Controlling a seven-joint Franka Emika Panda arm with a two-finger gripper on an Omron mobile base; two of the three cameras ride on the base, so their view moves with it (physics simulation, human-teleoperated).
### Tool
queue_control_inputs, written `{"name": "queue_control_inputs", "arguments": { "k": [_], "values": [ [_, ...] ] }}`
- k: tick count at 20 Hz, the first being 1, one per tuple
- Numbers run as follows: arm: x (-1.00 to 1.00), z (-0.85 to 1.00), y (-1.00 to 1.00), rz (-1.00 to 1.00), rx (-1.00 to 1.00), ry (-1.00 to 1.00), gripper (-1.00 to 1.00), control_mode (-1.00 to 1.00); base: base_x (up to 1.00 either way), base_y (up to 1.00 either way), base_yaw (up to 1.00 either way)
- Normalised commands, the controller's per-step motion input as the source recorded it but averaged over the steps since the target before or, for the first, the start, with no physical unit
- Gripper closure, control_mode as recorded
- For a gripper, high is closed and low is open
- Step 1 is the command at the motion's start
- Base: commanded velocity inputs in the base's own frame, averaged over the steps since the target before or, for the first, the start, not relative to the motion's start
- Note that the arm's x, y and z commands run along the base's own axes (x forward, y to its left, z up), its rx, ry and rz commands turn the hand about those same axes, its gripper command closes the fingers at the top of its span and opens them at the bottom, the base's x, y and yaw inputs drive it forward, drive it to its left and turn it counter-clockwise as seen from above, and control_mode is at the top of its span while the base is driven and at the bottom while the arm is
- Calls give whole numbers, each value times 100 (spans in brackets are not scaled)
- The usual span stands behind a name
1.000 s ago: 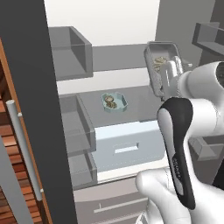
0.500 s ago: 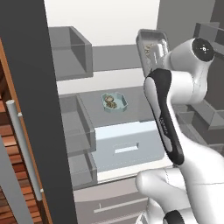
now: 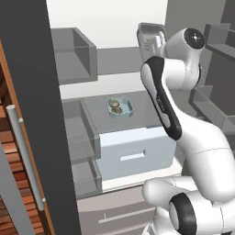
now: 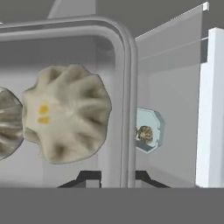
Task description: Place two dumplings into each of the tupperware containers and then place the containers in the fridge.
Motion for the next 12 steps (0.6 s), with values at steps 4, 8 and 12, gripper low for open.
{"name": "queue_control_inputs", "arguments": {
  "k": [4, 8, 12],
  "values": [
    [59, 4, 0, 0, 0, 1, 100, -100, 0, 0, 0],
    [61, 0, 0, 0, 0, 8, 100, -100, 0, 0, 0],
    [58, 0, 0, 0, 0, 8, 100, -100, 0, 0, 0]
  ]
}}
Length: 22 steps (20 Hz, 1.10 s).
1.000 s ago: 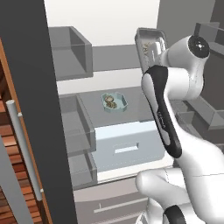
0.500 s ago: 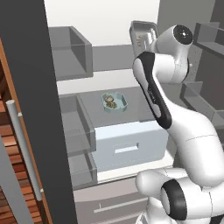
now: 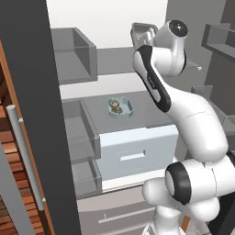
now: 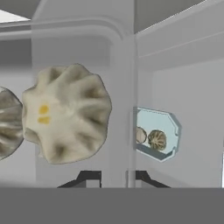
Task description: Place two dumplings into each of the tupperware containers and then place the containers in the fridge.
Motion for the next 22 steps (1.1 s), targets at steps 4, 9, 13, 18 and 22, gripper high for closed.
{"name": "queue_control_inputs", "arguments": {
  "k": [4, 9, 13, 18, 22],
  "values": [
    [59, 7, 5, 0, 0, 3, 100, -100, 0, 0, 0],
    [34, 6, 14, 0, 0, 12, 100, -100, 0, 0, 0],
    [1, 0, 8, 0, 0, 25, 100, -100, 0, 0, 0],
    [2, -3, 2, 0, 0, 19, 100, -100, 0, 0, 0],
    [1, -14, 0, 0, 0, 13, 100, -100, 0, 0, 0]
  ]
}}
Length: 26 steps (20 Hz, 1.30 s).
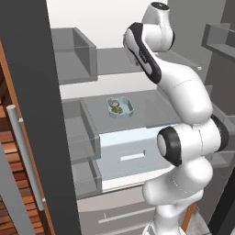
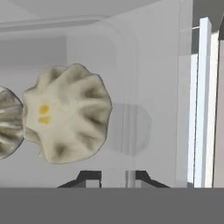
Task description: Place two dumplings into each of the tupperware containers and then place the containers in the fridge.
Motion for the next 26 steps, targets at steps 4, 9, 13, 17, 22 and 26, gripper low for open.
{"name": "queue_control_inputs", "arguments": {
  "k": [4, 9, 13, 17, 22, 26],
  "values": [
    [6, -18, 2, 0, 0, 3, 100, -100, 0, 0, 0],
    [19, -30, 0, 0, 0, 0, 100, -100, 0, 0, 0],
    [24, -35, 0, 0, 0, 1, 100, -100, 0, 0, 0],
    [15, -9, 0, 0, 0, 0, 100, -100, 0, 0, 0],
    [13, -6, 0, 0, 0, 0, -100, -100, 0, 0, 0],
    [0, -9, 0, 0, 0, 0, -100, -100, 0, 0, 0]
  ]
}}
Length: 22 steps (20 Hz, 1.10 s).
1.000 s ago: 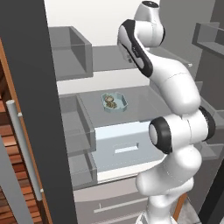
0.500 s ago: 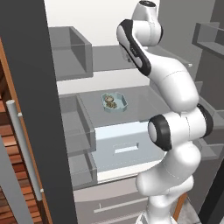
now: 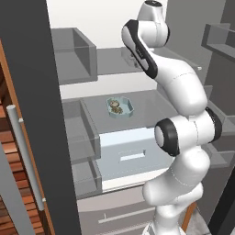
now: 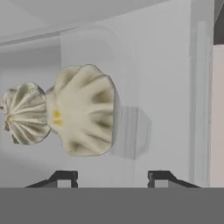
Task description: Place two dumplings into each of the tupperware containers and then place the containers in the fridge.
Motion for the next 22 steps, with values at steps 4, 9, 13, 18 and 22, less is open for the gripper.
{"name": "queue_control_inputs", "arguments": {
  "k": [4, 9, 13, 18, 22],
  "values": [
    [-7, -7, 0, 0, 0, -17, -100, -100, 0, 0, 0],
    [-39, -21, -1, 0, 0, -32, -100, -100, 0, 0, 0],
    [-64, -23, -11, 0, 1, -35, -100, -100, 0, 0, 0],
    [-72, 7, -8, 0, 0, -19, -100, -100, 0, 0, 0],
    [-82, 37, -14, 0, 0, -3, -100, -100, 0, 0, 0]
  ]
}}
